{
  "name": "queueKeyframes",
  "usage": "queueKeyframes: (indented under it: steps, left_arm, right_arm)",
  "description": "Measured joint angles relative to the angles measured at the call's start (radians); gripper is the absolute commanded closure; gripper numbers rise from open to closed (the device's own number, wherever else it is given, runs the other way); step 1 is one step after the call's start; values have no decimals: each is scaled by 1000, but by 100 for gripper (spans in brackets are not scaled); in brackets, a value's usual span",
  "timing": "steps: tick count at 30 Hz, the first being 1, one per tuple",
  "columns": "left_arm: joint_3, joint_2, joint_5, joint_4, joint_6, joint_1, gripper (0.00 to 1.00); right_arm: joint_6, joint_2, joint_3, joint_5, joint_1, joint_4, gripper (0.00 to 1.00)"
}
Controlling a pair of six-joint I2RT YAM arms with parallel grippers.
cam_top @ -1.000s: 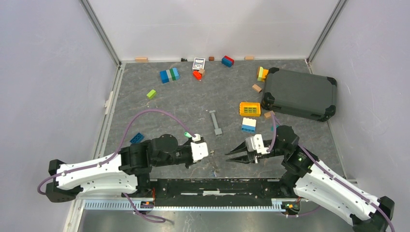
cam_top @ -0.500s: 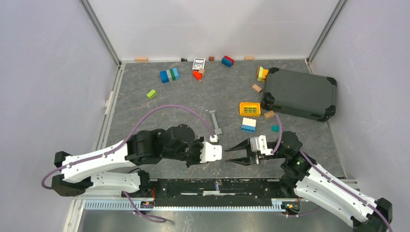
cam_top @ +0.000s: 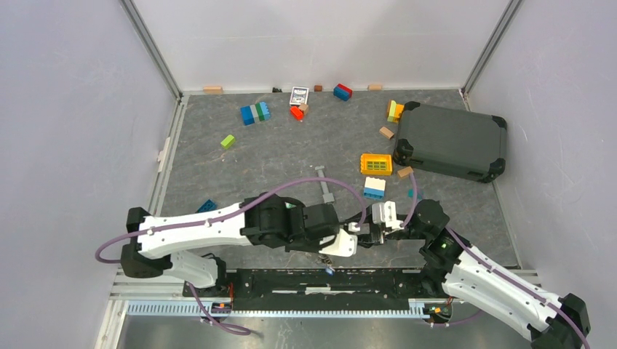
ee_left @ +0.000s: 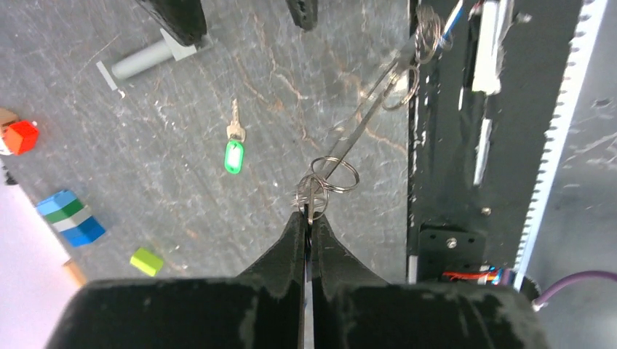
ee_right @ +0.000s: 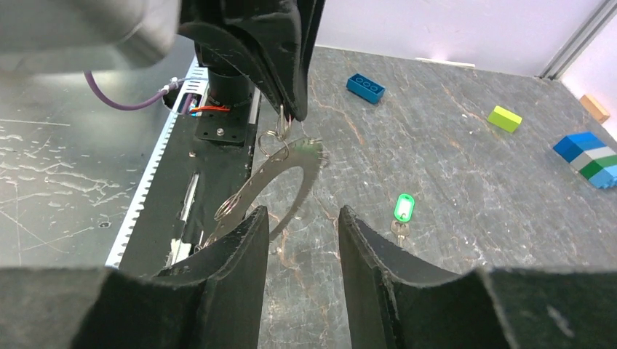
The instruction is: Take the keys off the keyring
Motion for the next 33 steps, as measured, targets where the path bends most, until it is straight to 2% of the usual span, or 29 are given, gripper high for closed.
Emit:
queueKeyframes:
  steps: [12, 21, 33]
  left_arm:
    - [103, 56, -264, -154, 52, -117, 98]
    - [104, 60, -365, -172, 156, -176, 98]
    - [135, 55, -340, -120, 188, -186, 98]
  right_arm:
    - [53, -54, -90, 80, 0, 40, 53]
    - [145, -64, -124, 92, 0, 164, 53]
    - [418, -37, -249, 128, 3, 592, 56]
